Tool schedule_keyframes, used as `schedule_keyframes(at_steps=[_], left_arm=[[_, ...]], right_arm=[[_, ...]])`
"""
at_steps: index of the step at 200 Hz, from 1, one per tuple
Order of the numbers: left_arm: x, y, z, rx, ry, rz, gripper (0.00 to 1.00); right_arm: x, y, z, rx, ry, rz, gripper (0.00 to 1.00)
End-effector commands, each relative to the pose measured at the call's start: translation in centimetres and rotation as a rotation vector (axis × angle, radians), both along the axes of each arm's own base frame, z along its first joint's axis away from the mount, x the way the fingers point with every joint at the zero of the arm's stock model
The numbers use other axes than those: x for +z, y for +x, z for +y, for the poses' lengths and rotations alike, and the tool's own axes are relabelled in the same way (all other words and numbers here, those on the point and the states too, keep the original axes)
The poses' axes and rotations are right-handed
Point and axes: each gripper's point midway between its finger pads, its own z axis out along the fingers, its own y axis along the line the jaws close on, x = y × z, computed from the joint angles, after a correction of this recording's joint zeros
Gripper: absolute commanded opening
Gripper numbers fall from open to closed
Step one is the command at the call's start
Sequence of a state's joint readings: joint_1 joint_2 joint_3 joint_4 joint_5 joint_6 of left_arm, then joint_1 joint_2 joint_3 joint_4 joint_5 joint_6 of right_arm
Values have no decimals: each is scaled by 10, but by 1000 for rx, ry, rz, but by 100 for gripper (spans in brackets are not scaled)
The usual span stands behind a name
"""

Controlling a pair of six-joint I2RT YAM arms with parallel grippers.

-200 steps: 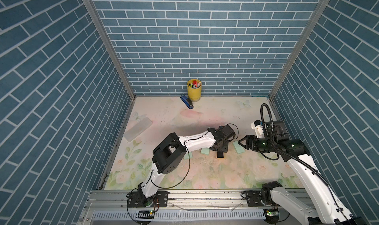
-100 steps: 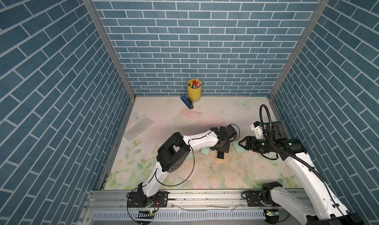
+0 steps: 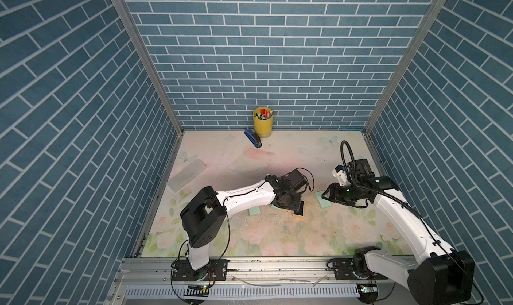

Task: Take the rings out of the lift-off lid box
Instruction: Adjust the jewelry box at the center of the board.

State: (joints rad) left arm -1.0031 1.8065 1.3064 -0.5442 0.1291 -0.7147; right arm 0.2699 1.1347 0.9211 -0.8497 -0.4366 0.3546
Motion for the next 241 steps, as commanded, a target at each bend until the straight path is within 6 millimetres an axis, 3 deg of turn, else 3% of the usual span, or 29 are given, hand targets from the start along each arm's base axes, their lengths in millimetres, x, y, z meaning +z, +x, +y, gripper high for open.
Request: schedule_keyframes(at_steps=[1, 46, 93, 196, 241], left_arm=[[-5, 1, -10, 18, -83, 7, 52], [-24, 5, -12, 88, -130, 7, 49], [-40, 3, -12, 115, -123, 41, 43], [-57, -5, 4, 168, -117, 62, 32], [-54, -5, 13, 143, -75, 46, 29]], right_arm=[[0, -1, 18, 138, -34, -43, 46], [-31, -18, 53, 335, -144, 18, 46], [-36, -14, 74, 447, -160, -44, 47], [-59, 3, 96, 499, -155, -110, 54], [-79, 2, 103, 517, -169, -117, 36]])
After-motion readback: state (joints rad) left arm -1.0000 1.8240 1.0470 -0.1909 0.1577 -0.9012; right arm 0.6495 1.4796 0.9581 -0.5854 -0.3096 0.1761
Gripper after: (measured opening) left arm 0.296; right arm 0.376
